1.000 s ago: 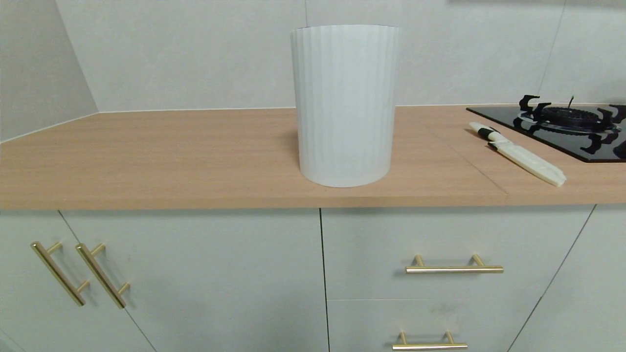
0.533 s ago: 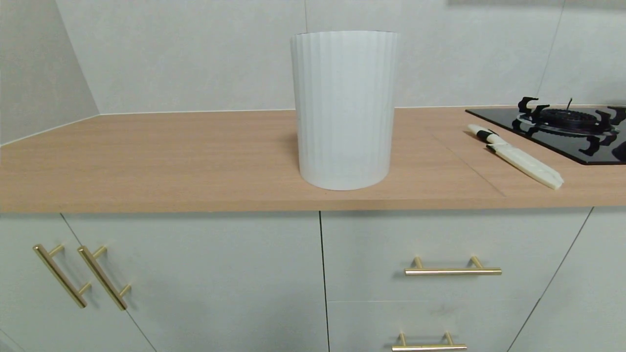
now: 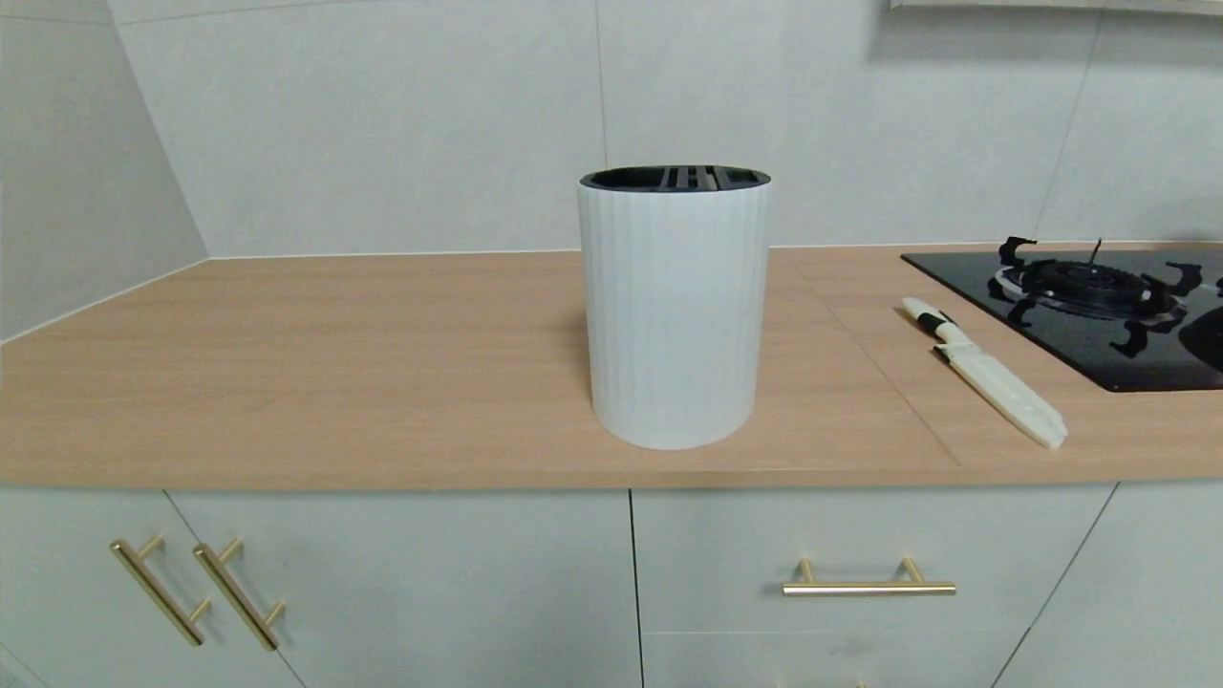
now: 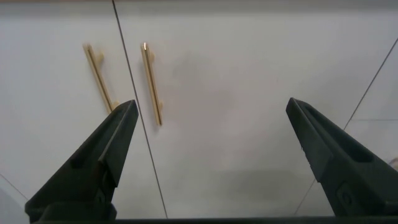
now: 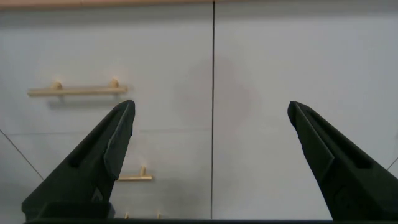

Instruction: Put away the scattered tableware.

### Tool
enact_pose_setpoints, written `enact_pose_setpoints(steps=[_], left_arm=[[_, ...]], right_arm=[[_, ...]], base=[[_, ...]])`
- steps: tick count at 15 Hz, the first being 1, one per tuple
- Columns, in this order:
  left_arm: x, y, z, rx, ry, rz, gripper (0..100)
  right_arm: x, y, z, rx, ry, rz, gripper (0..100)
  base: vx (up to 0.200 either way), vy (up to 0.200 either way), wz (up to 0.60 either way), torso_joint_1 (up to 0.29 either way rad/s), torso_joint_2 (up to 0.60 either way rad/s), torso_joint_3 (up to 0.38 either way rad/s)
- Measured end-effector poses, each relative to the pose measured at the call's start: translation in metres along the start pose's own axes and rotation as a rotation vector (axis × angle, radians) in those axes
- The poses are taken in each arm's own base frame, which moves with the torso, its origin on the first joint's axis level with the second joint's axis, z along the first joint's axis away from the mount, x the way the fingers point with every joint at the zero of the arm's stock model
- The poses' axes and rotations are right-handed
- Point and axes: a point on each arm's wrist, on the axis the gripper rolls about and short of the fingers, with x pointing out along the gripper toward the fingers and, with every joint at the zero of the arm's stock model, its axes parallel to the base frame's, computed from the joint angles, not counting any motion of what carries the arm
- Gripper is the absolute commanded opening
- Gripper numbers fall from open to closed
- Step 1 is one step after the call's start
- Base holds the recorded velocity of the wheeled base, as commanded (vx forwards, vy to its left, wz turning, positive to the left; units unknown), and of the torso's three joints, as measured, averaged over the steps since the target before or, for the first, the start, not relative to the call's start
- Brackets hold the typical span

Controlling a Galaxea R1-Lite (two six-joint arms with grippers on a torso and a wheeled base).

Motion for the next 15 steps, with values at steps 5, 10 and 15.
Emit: enact_pose_setpoints(steps=[5,10,15], left_arm=[[0.0,0.0,0.0,0.0,0.0,0.0,100],[0.0,0.0,0.0,0.0,0.0,0.0,100],[0.0,0.0,0.0,0.0,0.0,0.0,100]], right_arm=[[0.0,0.0,0.0,0.0,0.0,0.0,100],[0.0,0.0,0.0,0.0,0.0,0.0,100],[0.0,0.0,0.0,0.0,0.0,0.0,100]], base=[[0.0,0.0,0.0,0.181,-0.47,-0.287],[0.0,0.0,0.0,0.209,-0.49,-0.281],[0.0,0.0,0.0,0.229,-0.52,-0.29]])
